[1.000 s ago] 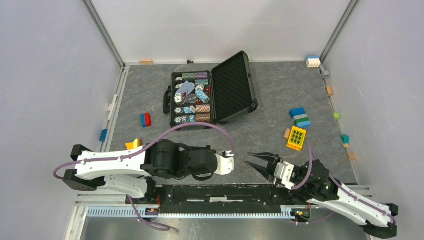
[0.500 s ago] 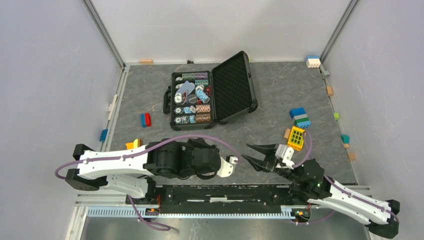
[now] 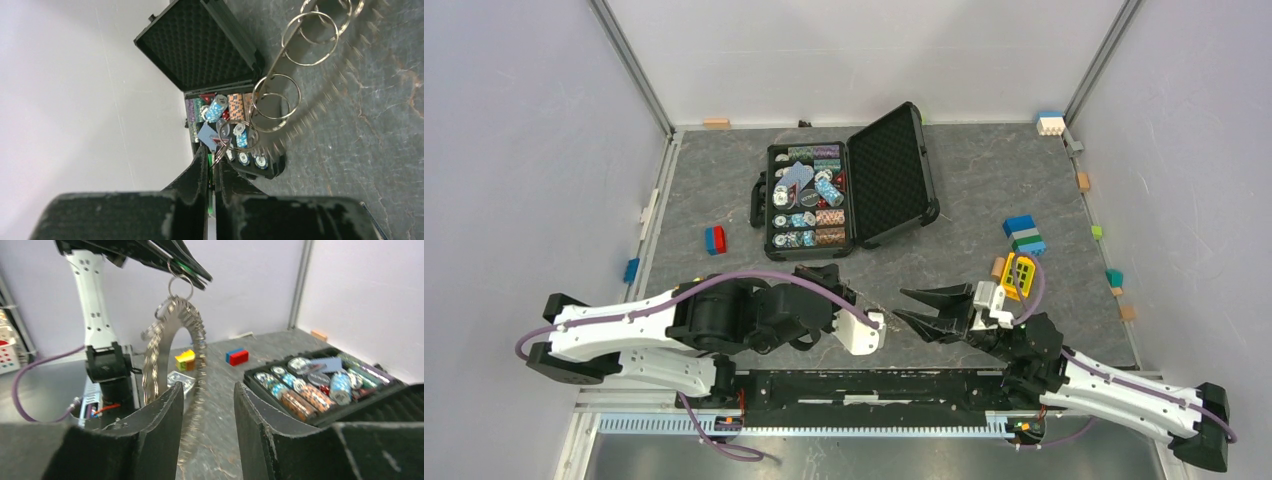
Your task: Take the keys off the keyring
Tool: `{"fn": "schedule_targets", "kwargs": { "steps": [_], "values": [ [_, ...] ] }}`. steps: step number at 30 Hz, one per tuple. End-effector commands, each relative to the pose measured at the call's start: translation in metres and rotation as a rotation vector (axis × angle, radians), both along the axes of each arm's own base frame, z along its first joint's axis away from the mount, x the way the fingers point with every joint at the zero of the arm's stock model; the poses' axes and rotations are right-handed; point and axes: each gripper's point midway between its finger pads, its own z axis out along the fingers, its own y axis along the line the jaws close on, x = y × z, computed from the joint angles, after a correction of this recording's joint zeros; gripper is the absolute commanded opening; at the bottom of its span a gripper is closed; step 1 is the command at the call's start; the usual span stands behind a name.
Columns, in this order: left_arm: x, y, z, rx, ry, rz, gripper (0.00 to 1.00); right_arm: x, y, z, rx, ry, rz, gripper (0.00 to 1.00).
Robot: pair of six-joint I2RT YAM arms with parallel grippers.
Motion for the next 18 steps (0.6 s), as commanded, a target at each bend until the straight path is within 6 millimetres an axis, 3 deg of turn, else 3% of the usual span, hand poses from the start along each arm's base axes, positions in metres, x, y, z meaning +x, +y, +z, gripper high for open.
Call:
{"fn": "schedule_targets", "kwargs": {
  "steps": [1, 18],
  "values": [
    [-0.007, -0.013, 0.011, -0.062, 0.008, -0.074, 0.02, -0.024, -0.003, 0.043, 0.192, -0.097, 0.117, 0.46],
    [-0.019, -0.025, 0.008, -0.081, 0.072, -0.13, 0.02, -0.025, 0.004, 0.056, 0.226, -0.129, 0.134, 0.49]
  ]
}}
